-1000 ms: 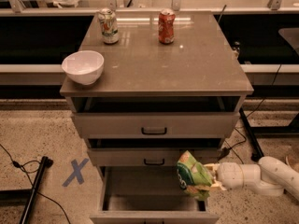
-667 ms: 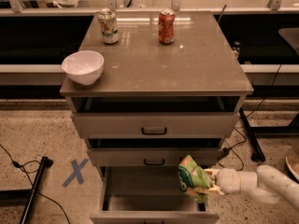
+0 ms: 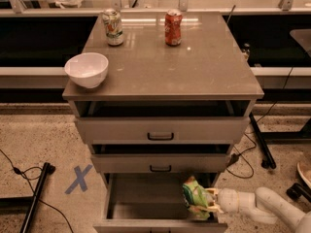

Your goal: Place green rice chip bag into bottom drawer

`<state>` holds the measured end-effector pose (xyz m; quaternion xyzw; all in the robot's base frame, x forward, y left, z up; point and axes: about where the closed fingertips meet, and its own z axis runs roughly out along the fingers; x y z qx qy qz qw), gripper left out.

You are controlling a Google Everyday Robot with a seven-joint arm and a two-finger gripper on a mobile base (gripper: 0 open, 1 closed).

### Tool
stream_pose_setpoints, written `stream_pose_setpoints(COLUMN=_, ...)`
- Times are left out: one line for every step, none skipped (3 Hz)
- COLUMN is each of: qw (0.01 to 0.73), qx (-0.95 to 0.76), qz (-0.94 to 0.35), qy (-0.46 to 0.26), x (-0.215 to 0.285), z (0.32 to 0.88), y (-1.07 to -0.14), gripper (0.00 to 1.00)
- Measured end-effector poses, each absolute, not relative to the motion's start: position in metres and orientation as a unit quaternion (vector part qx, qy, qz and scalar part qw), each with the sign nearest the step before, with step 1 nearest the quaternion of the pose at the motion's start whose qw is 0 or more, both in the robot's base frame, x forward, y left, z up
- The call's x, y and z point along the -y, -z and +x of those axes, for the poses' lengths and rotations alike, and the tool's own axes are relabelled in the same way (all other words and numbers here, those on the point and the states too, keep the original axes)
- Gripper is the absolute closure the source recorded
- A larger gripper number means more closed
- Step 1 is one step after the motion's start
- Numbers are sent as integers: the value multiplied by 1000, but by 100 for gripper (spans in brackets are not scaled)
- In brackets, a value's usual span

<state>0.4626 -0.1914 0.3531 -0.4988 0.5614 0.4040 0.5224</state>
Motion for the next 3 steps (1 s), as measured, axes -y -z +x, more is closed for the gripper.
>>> stream_pose_setpoints(qw=518, qx=-573, qz=-505, qy=-385, x=182, z=466, y=-331, gripper=100)
stream_pose_setpoints(qw=525, qx=-595, qz=-488, qy=-364, x=174, z=467, y=-312, gripper=81)
stream_pose_setpoints(qw=530, qx=-610, qz=-468, qy=-359, x=168, z=468, y=-299, gripper=50)
